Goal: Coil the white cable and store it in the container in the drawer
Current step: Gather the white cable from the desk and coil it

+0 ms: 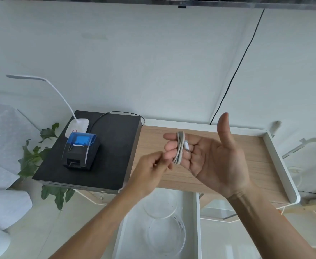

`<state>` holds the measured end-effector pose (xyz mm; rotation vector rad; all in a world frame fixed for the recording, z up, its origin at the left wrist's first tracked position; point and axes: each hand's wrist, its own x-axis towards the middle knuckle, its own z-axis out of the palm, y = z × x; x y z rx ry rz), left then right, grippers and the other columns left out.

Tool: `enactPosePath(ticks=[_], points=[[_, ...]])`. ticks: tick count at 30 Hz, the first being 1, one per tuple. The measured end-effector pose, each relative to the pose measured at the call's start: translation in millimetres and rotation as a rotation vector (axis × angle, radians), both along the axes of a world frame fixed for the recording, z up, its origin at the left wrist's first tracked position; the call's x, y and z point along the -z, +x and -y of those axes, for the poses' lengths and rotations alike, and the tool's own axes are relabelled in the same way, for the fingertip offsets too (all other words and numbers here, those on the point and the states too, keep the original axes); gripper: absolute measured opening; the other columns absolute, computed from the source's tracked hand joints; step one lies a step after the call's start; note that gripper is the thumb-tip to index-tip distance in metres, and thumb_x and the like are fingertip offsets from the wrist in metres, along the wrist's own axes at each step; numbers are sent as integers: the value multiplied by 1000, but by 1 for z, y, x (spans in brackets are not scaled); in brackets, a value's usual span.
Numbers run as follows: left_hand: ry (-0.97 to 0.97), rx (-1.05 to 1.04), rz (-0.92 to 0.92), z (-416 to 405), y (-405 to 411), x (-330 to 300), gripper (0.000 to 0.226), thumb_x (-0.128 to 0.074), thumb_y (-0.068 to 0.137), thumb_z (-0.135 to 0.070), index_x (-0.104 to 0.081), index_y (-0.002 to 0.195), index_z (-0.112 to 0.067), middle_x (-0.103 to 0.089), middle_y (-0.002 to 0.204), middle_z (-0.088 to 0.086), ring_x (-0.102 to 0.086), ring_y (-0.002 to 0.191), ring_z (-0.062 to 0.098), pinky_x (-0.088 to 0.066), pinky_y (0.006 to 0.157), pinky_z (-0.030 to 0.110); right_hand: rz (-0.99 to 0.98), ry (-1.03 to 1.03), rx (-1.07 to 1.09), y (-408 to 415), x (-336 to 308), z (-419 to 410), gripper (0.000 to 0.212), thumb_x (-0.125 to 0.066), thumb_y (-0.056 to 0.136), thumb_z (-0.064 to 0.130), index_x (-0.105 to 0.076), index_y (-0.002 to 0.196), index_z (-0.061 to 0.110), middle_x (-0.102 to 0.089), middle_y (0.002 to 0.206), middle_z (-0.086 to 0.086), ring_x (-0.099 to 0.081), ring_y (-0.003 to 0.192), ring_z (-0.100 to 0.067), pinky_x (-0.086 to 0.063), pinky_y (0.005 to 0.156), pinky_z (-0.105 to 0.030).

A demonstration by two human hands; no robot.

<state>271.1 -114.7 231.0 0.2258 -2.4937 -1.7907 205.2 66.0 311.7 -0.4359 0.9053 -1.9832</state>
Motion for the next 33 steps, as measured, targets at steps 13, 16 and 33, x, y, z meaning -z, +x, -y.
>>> enactPosePath(ticks=[13,16,33], points=[[-252,301,-116,0,31,-86,40,-54,109,-48,-71,82,-24,-76,80,3,-48,59,14,-47,58,40,-230,409,44,-12,21,-3,116,-20,81,89,-65,134,-3,-78,116,-22,-73,109,-30,-47,104,-42],[-279,253,-167,8,14,-103,44,-56,110,-41,-66,75,-16,-70,65,8,-60,62,30,-55,69,45,-340,436,-22,-6,17,-3,118,-10,85,87,-69,130,-4,-77,116,-26,-72,111,-34,-42,115,-50],[-55,-19,-29,21,-28,-9,27,-70,102,-28,-77,88,-7,-77,80,14,-60,76,10,-57,79,50,-94,64,-6,0,-8,-4,121,-28,82,87,-59,137,-17,-74,116,-30,-74,104,-40,-52,106,-45]])
